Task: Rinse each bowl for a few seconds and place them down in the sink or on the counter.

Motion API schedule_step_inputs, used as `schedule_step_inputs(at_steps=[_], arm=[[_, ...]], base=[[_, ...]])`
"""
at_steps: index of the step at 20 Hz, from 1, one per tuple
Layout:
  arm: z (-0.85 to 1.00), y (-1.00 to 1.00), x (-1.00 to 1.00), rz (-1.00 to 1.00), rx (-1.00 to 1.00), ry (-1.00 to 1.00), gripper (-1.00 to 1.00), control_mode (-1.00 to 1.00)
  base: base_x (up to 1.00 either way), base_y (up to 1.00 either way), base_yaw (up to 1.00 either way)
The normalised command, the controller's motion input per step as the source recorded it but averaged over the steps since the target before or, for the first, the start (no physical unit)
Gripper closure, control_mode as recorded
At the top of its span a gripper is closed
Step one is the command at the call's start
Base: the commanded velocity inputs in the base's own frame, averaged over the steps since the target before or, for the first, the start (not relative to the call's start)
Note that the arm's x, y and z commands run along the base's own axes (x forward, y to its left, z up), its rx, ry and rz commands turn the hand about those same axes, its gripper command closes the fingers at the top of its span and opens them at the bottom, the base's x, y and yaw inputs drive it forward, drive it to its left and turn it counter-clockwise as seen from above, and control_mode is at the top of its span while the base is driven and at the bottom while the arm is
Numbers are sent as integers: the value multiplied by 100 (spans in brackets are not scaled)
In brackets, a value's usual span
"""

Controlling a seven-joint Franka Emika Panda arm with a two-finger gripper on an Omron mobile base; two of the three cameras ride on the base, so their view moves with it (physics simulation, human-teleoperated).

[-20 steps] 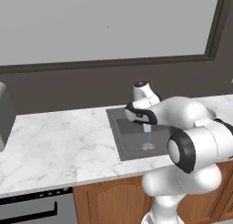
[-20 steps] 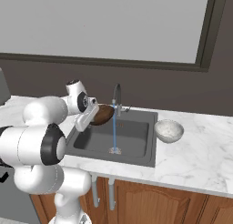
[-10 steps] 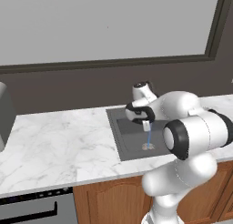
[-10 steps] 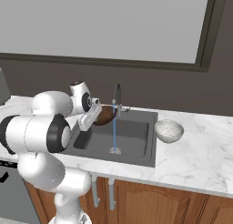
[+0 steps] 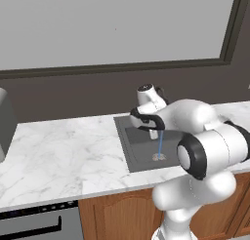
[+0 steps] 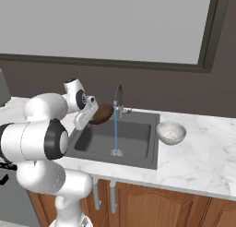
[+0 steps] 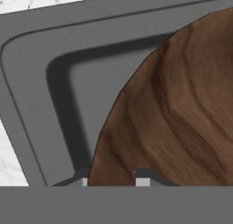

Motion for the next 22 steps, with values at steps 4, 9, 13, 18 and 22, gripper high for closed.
schedule_step_inputs(at_steps=[4,9,13,18,22], arm=[[17,38,-27,7,1,2,100,-100],[16,46,-23,9,0,6,100,-100],[19,55,-15,11,-3,8,100,-100],[10,60,-7,10,-4,7,100,-100],[0,70,0,6,-2,5,100,-100]], base=[[0,0,0],[0,0,0],[0,0,0],[0,0,0],[0,0,0]])
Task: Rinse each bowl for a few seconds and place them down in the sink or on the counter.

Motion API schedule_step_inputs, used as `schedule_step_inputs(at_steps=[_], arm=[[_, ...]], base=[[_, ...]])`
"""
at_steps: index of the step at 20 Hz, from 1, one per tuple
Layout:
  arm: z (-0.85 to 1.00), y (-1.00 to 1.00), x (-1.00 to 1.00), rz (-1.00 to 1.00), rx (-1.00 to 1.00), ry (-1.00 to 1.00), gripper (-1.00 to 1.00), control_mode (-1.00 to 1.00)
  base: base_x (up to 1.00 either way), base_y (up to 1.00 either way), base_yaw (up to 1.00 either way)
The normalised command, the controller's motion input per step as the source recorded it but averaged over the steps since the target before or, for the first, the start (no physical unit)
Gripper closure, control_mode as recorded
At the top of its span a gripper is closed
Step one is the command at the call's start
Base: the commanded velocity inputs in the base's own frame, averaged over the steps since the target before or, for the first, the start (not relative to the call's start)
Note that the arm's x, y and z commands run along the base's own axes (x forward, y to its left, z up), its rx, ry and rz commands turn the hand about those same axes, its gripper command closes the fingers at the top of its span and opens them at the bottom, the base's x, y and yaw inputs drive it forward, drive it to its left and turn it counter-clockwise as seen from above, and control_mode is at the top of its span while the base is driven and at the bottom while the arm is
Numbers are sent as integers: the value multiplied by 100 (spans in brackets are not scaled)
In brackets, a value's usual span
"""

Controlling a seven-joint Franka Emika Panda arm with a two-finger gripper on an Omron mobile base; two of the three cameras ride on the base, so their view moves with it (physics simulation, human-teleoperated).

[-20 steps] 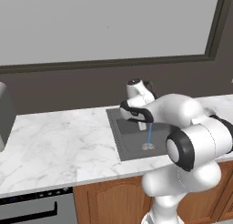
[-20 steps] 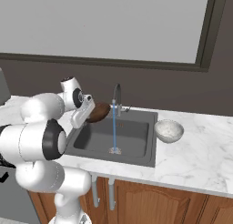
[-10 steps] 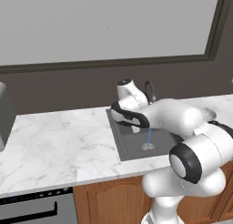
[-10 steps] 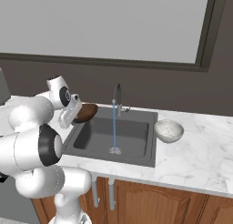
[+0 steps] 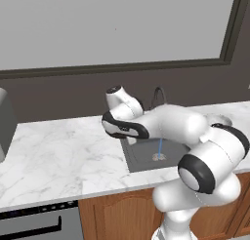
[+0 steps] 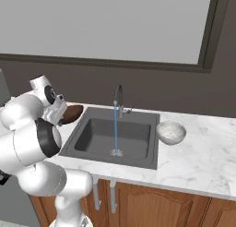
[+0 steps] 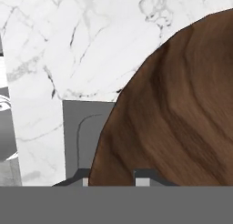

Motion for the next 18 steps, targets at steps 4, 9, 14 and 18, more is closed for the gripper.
schedule_step_inputs(at_steps=[4,9,14,18], arm=[[0,66,0,4,0,9,100,-100],[-6,56,0,1,1,5,100,-100],[-16,32,-2,0,5,1,100,-100],[-18,21,0,0,8,7,100,-100]], base=[[0,0,0],[0,0,0],[0,0,0],[0,0,0]])
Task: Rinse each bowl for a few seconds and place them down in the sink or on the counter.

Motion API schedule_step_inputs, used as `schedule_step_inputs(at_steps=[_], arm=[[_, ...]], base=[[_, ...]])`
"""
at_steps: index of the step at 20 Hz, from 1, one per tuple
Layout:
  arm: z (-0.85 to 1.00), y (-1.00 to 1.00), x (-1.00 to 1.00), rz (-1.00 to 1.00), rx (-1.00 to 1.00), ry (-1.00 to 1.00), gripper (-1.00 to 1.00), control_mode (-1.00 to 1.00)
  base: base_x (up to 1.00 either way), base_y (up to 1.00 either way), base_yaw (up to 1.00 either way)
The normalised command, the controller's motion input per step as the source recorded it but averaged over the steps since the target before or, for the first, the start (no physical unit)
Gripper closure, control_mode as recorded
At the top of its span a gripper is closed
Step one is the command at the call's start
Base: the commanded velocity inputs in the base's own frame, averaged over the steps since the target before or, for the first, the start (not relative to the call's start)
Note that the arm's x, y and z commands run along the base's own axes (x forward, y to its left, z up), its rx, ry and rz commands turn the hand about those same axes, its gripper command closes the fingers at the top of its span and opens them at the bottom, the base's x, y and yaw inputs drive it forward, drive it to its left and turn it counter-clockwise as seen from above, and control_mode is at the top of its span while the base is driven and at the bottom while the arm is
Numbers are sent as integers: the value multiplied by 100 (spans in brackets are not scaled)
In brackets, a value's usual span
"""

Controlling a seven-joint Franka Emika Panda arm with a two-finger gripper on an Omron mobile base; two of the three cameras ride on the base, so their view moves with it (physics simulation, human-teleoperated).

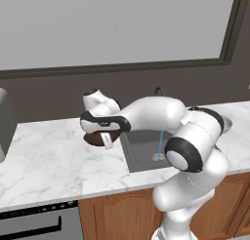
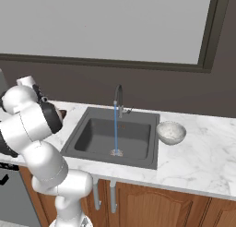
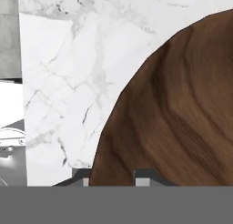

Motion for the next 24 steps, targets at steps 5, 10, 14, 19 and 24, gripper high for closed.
schedule_step_inputs(at_steps=[5,10,14,19,24], arm=[[-19,16,-1,0,10,12,100,-100],[-22,17,-3,0,9,10,100,-100],[-29,18,-5,0,9,7,100,-100],[-34,15,-9,0,3,1,100,-100],[-41,11,-4,0,0,4,100,-100]], base=[[0,0,0],[0,0,0],[0,0,0],[0,0,0],[0,0,0]])
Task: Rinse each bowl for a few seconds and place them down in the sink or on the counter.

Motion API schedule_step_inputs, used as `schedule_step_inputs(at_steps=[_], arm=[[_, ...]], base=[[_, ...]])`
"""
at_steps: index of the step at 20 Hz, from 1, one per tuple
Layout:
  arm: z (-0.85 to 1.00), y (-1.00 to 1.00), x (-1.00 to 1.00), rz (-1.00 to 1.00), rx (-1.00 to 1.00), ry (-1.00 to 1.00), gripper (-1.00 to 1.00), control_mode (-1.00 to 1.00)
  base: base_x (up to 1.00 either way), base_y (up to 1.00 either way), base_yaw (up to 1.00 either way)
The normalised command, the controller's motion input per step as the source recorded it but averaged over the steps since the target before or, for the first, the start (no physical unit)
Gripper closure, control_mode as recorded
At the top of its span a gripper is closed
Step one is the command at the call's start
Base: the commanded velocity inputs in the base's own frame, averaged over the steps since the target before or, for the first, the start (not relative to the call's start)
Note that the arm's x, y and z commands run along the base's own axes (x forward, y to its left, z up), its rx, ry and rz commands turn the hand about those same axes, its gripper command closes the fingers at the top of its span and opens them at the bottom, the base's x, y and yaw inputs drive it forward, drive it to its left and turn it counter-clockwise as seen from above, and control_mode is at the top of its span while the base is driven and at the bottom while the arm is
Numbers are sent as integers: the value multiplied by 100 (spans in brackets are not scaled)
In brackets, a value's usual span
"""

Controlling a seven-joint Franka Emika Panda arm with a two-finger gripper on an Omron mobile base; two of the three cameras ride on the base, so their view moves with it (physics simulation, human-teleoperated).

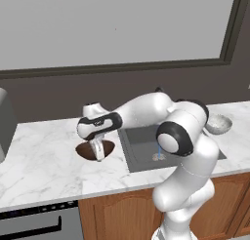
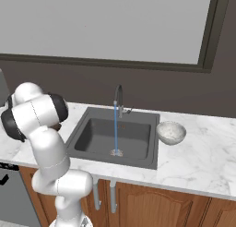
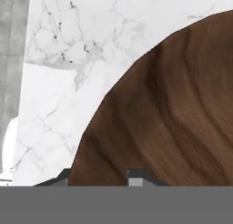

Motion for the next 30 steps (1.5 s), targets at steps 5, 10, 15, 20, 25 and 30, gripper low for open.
schedule_step_inputs(at_steps=[5,10,15,20,25,30], arm=[[-40,8,-3,0,0,5,100,-100],[-18,4,-1,0,0,4,-100,-100],[6,0,-15,0,0,0,-100,-100],[17,7,-21,0,0,0,-100,-100],[39,12,-18,0,-2,0,-100,-100],[73,-13,-24,0,0,-5,-100,-100]], base=[[0,0,0],[0,0,0],[0,0,0],[0,0,0],[0,0,0],[0,0,0]])
